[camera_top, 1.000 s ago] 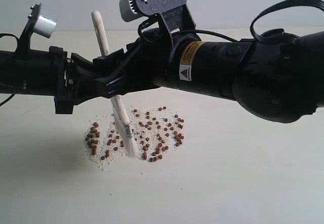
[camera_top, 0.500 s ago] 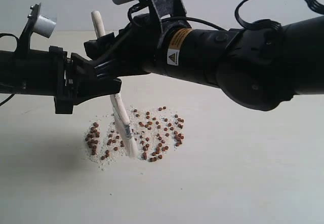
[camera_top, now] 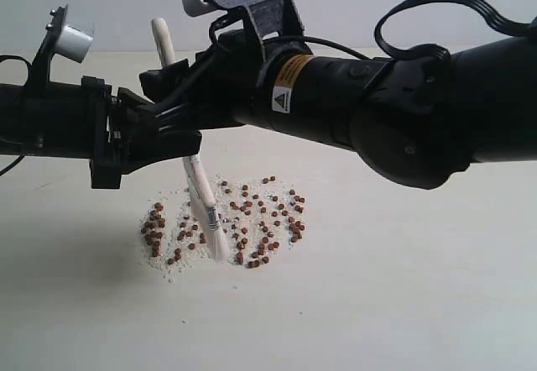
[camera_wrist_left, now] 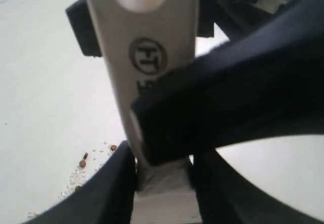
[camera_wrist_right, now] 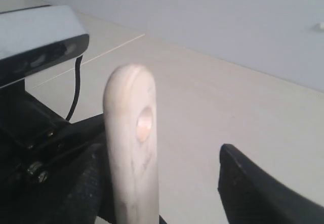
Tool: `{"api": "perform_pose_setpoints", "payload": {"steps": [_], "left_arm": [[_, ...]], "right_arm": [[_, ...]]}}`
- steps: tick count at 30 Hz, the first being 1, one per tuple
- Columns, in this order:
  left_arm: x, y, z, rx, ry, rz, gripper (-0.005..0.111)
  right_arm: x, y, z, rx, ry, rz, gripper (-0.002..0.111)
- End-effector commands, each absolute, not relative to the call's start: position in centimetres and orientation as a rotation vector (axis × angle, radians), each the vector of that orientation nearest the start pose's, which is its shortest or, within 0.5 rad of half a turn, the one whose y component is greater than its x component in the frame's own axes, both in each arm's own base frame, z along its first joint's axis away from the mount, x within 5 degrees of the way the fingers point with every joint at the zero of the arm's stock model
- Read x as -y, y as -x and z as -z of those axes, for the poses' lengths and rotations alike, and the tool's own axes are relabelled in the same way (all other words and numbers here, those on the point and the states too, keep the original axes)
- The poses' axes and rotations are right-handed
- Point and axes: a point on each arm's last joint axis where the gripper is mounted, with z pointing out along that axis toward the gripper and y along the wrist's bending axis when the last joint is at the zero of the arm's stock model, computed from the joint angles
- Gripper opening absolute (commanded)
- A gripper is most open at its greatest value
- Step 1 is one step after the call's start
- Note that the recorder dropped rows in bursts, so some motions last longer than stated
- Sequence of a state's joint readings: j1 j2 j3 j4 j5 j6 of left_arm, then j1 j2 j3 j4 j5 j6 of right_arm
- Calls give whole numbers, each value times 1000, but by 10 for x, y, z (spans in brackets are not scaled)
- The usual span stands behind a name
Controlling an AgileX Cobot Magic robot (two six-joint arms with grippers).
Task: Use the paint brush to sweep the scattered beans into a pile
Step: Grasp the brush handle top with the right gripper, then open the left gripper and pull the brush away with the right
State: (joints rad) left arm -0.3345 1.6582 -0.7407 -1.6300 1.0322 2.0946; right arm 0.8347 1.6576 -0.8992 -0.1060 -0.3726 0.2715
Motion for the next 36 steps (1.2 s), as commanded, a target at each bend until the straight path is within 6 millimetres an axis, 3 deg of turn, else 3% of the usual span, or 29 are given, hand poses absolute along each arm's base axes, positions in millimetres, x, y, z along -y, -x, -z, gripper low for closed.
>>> {"api": "perform_pose_setpoints", "payload": {"steps": [1,7,14,19,36], "left_arm": [[170,-241,-203,-1680,-1203,1173,0],[170,-241,-203,-1678,-1203,1175,0],[170,-241,-203,-1678,-1208,1174,0],[170,-241,-203,-1678,-1208,1174,0],[170,-238,-204,-1653,-1233,1205,4]], "right_arm": [[-269,-242,-237,-1800,656,-716,58],[-269,-242,-237,-1790,664,-711,53],[-269,-242,-237,-1786,679,-698,26],[-269,-242,-237,-1755,741,-650,0],[-256,-244,-250,-1808,611,-587,0]]}}
